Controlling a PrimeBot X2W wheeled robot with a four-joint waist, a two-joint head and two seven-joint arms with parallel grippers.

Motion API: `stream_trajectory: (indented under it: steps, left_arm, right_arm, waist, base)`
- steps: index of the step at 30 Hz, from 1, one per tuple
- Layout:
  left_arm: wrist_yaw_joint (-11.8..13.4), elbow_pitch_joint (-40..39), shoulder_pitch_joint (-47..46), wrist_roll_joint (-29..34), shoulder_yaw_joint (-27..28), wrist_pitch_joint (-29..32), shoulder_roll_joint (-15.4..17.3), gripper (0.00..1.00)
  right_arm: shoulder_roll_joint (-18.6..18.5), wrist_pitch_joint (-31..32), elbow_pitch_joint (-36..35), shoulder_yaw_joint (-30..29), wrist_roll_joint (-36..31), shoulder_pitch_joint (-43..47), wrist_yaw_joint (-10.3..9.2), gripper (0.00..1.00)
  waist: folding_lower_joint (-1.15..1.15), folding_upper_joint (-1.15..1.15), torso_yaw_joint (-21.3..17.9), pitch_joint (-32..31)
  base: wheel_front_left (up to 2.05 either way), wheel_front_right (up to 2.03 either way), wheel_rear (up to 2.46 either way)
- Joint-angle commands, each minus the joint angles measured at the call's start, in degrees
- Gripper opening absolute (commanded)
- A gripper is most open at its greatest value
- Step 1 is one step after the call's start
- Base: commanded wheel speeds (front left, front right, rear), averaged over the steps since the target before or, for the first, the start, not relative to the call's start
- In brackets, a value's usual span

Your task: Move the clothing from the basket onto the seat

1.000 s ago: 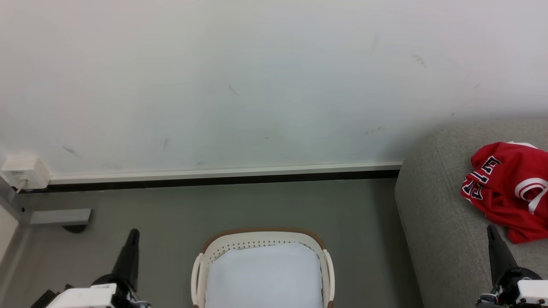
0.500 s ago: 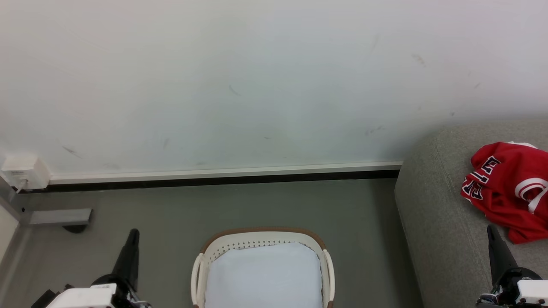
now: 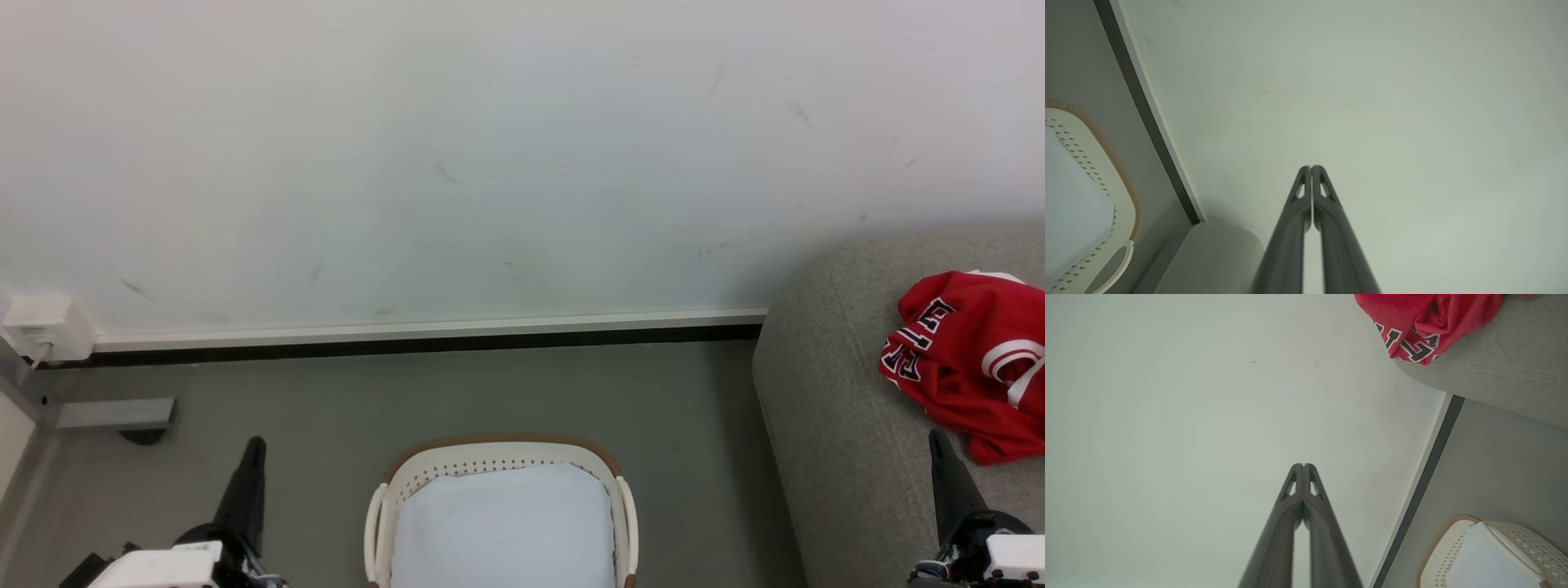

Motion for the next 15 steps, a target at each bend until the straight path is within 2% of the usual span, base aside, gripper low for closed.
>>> stream_trajectory:
  steps: [1, 15]
  left_arm:
    - [0.06, -0.20, -0.44, -0.80, 0.08, 0.22, 0.13, 0.00]
    - [0.06, -0.20, -0.44, -0.81, 0.08, 0.22, 0.13, 0.00]
  right_arm:
    - [0.02, 0.19, -0.25, -0.25, -0.39, 0.51, -0.12, 0.00]
    - [0.02, 0.20, -0.25, -0.25, -0.39, 0.51, -0.12, 0.00]
  waist:
    - [0.00, 0.00, 0.00, 0.00]
    - [0.00, 0.00, 0.00, 0.00]
  base:
    - [0.00, 0.00, 0.00]
    - [0.00, 0.00, 0.00]
